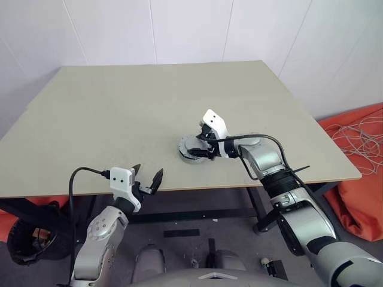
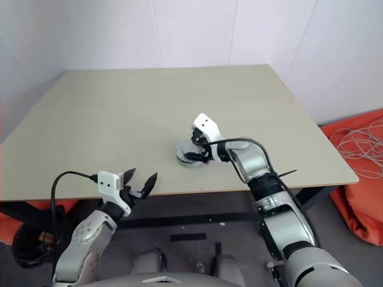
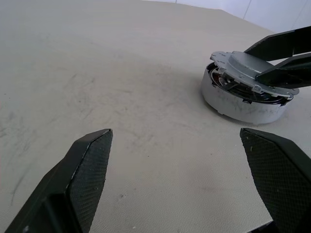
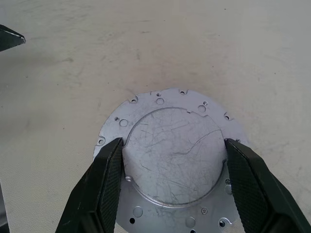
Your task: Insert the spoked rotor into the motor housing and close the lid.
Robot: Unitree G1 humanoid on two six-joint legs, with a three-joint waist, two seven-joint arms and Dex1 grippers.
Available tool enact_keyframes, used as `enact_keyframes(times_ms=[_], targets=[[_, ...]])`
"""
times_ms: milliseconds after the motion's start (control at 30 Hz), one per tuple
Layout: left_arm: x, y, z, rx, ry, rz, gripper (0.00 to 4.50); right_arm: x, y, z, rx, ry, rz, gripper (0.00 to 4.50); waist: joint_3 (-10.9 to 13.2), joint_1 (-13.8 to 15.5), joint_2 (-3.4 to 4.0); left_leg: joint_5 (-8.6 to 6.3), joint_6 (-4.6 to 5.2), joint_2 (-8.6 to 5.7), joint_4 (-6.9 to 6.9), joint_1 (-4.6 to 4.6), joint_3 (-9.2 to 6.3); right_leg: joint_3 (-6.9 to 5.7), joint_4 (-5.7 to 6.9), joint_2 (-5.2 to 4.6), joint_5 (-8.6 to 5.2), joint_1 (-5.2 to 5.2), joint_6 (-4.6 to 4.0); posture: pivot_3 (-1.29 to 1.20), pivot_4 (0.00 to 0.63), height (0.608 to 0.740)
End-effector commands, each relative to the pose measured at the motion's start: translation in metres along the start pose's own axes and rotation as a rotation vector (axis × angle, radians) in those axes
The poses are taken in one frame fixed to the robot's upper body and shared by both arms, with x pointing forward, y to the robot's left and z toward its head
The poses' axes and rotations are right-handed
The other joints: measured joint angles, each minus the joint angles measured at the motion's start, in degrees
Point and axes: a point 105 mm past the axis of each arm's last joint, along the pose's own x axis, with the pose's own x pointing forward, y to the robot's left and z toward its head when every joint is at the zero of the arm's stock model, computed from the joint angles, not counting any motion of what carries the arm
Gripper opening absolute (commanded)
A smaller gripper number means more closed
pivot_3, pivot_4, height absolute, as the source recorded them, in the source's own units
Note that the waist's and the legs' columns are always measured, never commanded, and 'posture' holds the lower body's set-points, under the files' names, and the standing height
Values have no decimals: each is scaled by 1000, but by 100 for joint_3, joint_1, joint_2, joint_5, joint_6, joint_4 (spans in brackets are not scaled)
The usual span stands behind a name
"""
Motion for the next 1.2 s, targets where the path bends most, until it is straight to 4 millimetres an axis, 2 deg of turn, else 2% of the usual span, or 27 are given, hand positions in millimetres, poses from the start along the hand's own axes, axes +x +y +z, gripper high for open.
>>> enact_keyframes(times_ms=[33, 667, 933, 1200], targets=[[0, 0, 9, 11, -45, -11, 4500, -5, -3, 24, -65, -67, -18, 3166, 0, 0, 0, 0, 0, 0, 0, 0, 0, 0, 0, 0, 0, 0, 0, 0, 0, 740], [0, -4, 14, 14, -57, -8, 4500, 4, 3, 5, -77, 63, -32, 3166, 0, -1, 0, 0, 0, 0, -1, 4, -1, 0, 1, 0, 0, 7, 0, 0, 0, 740], [-1, -1, 14, 13, -55, -2, 4500, 6, -2, 9, -78, 70, -79, 3166, 0, -5, 0, 0, -1, 0, -1, 8, -1, 1, 3, 0, -1, 13, 2, 0, 0, 740], [-2, -1, 11, 13, -52, 0, 4500, 7, 3, 10, -90, 108, -59, 3166, 0, -6, 0, 0, -1, 0, -2, 12, -2, 1, 4, 0, -1, 13, 2, 0, 0, 740]])
